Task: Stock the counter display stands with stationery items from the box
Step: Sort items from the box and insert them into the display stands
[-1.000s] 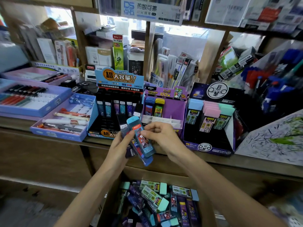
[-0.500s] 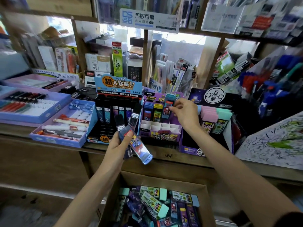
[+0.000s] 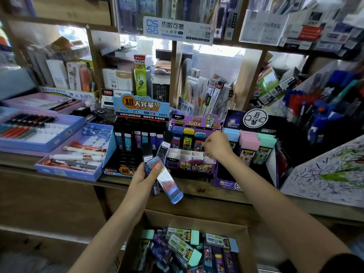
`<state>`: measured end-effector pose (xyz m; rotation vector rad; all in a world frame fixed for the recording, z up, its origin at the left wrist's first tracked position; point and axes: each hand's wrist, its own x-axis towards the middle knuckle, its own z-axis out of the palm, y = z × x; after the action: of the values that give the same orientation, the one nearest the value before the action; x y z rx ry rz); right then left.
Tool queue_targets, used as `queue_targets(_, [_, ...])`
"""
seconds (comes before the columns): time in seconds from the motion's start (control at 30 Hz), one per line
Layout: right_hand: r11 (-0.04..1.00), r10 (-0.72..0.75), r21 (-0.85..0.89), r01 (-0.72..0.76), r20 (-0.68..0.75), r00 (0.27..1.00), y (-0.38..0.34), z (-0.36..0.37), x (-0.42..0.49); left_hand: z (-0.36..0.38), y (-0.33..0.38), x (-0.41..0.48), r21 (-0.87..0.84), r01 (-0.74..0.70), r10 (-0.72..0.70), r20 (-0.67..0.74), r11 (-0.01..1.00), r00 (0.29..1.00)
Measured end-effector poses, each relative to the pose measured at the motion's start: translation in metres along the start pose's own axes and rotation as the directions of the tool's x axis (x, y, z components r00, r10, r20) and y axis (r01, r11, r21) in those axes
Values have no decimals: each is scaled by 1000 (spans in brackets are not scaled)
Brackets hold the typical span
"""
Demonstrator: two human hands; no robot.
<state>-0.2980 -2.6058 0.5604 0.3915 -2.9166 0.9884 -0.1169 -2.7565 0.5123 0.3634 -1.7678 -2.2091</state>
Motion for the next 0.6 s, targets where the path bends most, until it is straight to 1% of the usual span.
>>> queue_targets(0.07, [991, 6, -134, 1, 49, 999, -4, -7, -8, 1, -2, 0, 7, -5, 5, 1, 1000, 1000])
queue_targets(0.1, [985, -23, -169, 29, 36, 999, -7, -10, -14, 1, -2, 1, 13, -9, 9, 7, 1000, 1000])
queue_targets(0.13, [983, -75, -170, 74, 2, 997, -9, -13, -21, 1, -3, 1, 19, -9, 9, 17, 1000, 1000])
queue_targets(0.17, [983, -130, -133, 124, -36, 991, -12, -14, -29, 2, -3, 1, 23, -8, 8, 29, 1000, 1000])
queue_targets(0.2, [984, -172, -49, 170, -54, 984, -15, -14, -37, 3, -3, 1, 25, -9, 8, 41, 1000, 999])
queue_targets(0.23, [977, -181, 105, 184, -30, 983, -19, -13, -46, 4, -2, 1, 27, -11, 10, 54, 1000, 998])
queue_targets(0.27, [944, -174, 293, 154, 42, 984, -24, -11, -55, 5, -2, 1, 31, -14, 12, 68, 999, 998])
queue_targets(0.3, [885, -165, 459, 85, 138, 977, -30, -8, -63, 7, -2, 1, 34, -16, 13, 84, 999, 996])
queue_targets(0.33, [820, -166, 572, 16, 211, 963, -34, -5, -67, 8, -2, 0, 38, -18, 14, 102, 999, 995])
queue_targets(0.37, [777, -172, 629, -23, 246, 954, -37, -1, -69, 8, -1, 0, 47, -19, 13, 119, 999, 993])
queue_targets(0.4, [754, -176, 656, -31, 248, 953, -40, 2, -70, 8, -2, 0, 59, -22, 14, 132, 998, 991])
queue_targets(0.5, [742, -182, 669, -36, 253, 950, -46, 8, -69, 0, -3, -2, 88, -37, 24, 141, 995, 990])
queue_targets(0.57, [701, -204, 711, -62, 283, 937, -51, 9, -65, -8, -3, -2, 73, -28, 17, 141, 997, 990])
queue_targets(0.6, [671, -212, 739, -63, 273, 939, -55, 9, -62, -12, -2, -2, 57, -21, 13, 139, 998, 990])
